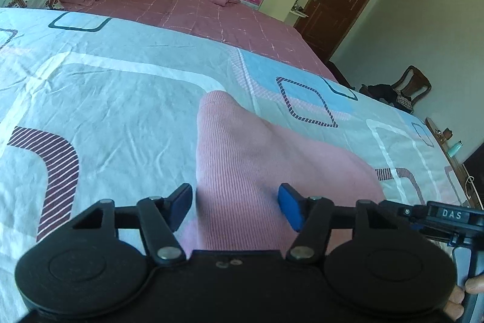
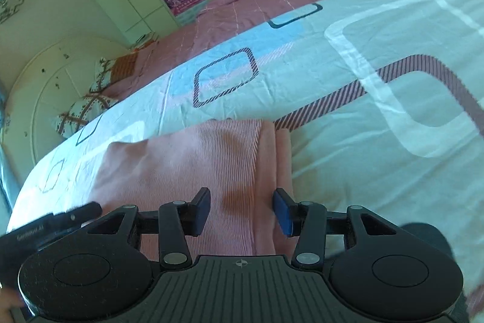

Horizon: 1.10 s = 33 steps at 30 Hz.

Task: Fold small clothes
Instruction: 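Open the right gripper and pat the folded bundle flat with both grippers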

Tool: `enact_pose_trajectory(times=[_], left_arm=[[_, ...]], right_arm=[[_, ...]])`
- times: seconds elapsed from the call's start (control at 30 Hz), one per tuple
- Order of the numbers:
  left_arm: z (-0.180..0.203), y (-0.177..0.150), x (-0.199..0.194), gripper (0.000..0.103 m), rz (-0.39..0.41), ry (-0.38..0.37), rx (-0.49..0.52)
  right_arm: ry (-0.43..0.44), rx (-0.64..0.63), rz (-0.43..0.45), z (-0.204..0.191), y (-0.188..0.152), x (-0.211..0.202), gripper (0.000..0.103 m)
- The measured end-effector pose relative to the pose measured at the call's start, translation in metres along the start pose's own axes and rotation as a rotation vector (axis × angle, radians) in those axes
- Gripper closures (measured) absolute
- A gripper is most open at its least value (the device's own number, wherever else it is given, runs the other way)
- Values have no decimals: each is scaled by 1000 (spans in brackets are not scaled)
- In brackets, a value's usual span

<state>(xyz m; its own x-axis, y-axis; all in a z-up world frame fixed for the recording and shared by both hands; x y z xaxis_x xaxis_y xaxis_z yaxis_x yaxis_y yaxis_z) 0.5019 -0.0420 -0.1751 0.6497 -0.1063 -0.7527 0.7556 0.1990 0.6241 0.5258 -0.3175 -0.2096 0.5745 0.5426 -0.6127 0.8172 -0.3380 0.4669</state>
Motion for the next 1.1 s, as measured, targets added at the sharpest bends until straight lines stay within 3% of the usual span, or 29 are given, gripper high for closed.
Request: enact_pose_trajectory(times=[0.07, 0.13, 0.27, 0.37, 0.43, 0.5, 0.57, 0.7, 0.73, 1.0, 1.03, 1.1], left_arm=[[2, 0, 6, 47, 0, 6, 11], [1, -2, 9, 51, 2, 4, -2], [7, -6, 1, 59, 50, 18, 40], [11, -7, -7, 59, 74, 15, 58], [12, -8, 1, 54, 44, 40, 73], [10, -9, 7, 38, 24, 59, 68], [7, -8, 8, 27, 25, 93, 65], [5, -6, 8, 23, 21, 105, 83], [6, -5, 8, 23, 22, 109, 90], [14, 3, 17, 22, 22, 115, 120], [13, 5, 19, 25, 21, 109, 112], [12, 8, 24, 45, 18, 94, 93]], right_arm=[[-16, 5, 1, 1, 5, 9, 57], [-28, -6, -10, 1, 5, 16, 90], [-64, -108, 1, -10, -4, 12, 92], [-117, -185, 61, -16, -12, -1, 93], [-187, -208, 22, -5, -18, 10, 95], [-165, -177, 16, 2, -18, 13, 95], [-161, -186, 23, 0, -15, 9, 93], [-161, -162, 47, 0, -10, -1, 57], [-162, -159, 56, 0, -9, -3, 54], [-147, -70, 72, 10, 13, 8, 49], [-147, -55, 70, 12, 16, 12, 49], [-131, -35, 61, 15, 20, 20, 49]])
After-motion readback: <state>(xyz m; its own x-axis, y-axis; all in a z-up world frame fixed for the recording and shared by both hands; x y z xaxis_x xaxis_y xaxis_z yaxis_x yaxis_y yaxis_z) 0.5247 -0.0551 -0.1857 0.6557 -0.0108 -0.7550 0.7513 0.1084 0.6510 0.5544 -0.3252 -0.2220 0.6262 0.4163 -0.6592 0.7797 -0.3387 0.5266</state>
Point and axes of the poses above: each gripper's, at about its wrist camera, not at the fingertips, and x roughly the way its jaws point, z to its right, y to its top, the point moved 3 cm from there along x, roughly the way its jaws point, and after that the axes turned 12 degrees about y, right-handed, at the moved point
